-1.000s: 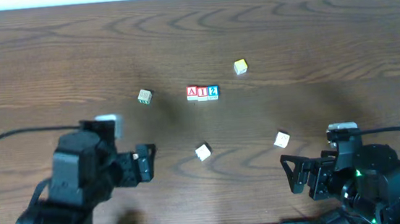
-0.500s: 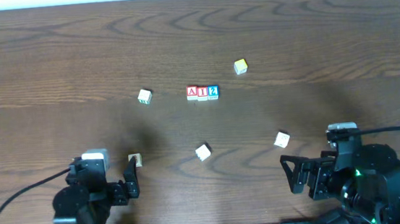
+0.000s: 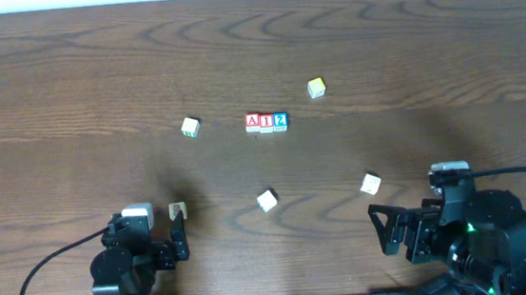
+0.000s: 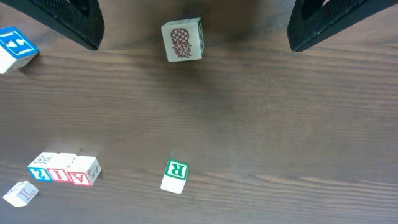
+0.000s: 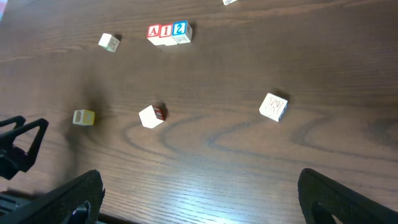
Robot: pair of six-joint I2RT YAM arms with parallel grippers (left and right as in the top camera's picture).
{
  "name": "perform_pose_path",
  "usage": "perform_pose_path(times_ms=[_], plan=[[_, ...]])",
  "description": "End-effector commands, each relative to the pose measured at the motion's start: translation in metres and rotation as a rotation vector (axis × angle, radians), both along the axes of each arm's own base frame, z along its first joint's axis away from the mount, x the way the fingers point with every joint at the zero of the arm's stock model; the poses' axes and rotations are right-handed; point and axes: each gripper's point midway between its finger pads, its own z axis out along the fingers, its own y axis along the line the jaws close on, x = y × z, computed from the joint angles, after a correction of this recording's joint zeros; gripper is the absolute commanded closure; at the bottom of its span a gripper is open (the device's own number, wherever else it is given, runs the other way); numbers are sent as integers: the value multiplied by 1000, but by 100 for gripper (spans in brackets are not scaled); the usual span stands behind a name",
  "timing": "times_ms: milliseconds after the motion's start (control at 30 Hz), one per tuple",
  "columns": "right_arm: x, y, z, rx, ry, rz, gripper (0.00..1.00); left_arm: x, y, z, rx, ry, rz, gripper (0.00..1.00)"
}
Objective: Spell out Ai2
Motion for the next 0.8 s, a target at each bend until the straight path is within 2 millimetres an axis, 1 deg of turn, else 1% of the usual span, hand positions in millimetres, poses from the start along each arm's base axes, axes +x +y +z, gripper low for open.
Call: perform_pose_path(times_ms=[0,300,767], plan=[[-2,3,-1,10,9,7,1,1,2,-3,19,-6,1,4],[-2,3,-1,10,9,7,1,0,9,-6,44,4,36,5],[-2,3,-1,10,9,7,1,0,9,-6,44,5,36,5]])
